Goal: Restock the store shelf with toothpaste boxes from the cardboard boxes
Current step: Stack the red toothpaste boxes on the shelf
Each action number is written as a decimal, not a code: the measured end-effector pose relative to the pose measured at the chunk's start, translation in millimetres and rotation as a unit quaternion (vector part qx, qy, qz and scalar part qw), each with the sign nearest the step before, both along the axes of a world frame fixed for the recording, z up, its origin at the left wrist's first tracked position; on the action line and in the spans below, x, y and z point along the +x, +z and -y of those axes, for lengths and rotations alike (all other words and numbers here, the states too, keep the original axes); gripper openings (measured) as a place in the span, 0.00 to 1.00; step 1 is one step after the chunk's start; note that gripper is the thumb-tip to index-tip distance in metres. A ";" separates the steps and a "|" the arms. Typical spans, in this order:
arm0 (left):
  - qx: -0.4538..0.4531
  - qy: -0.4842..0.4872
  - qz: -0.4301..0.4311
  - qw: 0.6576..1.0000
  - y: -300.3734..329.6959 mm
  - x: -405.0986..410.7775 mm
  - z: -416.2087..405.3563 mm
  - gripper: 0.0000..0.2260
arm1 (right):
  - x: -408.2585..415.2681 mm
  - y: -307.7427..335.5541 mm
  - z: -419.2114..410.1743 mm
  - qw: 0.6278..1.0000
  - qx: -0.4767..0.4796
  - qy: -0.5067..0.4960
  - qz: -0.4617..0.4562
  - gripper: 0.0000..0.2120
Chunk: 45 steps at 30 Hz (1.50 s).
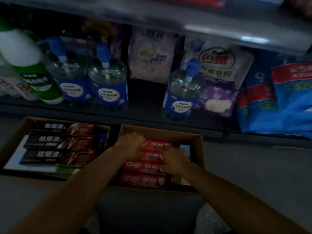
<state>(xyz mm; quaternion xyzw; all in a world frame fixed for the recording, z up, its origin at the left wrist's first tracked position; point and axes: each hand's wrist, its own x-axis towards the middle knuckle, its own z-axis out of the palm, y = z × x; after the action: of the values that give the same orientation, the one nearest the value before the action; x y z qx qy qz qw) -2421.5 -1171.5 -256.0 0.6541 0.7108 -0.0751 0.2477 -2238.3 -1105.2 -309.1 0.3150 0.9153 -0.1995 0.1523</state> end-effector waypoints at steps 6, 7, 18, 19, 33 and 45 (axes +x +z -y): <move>-0.045 0.015 0.022 0.999 -47.1 0.5 -0.2 0.23 | -1.4 -54.8 10.9 0.998 -0.048 0.008 0.037 0.27; -0.047 0.018 0.025 0.998 -50.4 -0.2 -0.6 0.24 | -2.4 -59.9 11.3 0.998 -0.047 0.012 0.044 0.27; -0.053 0.016 0.042 0.998 -58.3 -10.8 -4.1 0.21 | -9.7 -76.6 15.6 0.997 -0.020 0.033 0.067 0.28; -0.053 0.014 0.043 0.998 -58.3 -10.6 -4.0 0.22 | -9.8 -76.0 16.3 0.997 -0.013 0.035 0.070 0.28; -0.042 0.021 0.058 0.997 -52.8 -18.4 -4.7 0.23 | -17.3 -81.2 20.3 0.993 0.009 0.067 0.092 0.21; -0.002 0.013 0.046 0.999 14.5 -27.4 -1.6 0.14 | -9.6 -7.2 -5.4 0.991 0.057 0.079 0.096 0.28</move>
<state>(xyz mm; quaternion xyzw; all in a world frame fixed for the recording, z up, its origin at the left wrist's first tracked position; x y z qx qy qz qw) -2449.0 -1169.9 -241.5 0.6467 0.7072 -0.0435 0.2824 -2247.9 -1099.9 -316.3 0.2677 0.9285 -0.1031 0.2359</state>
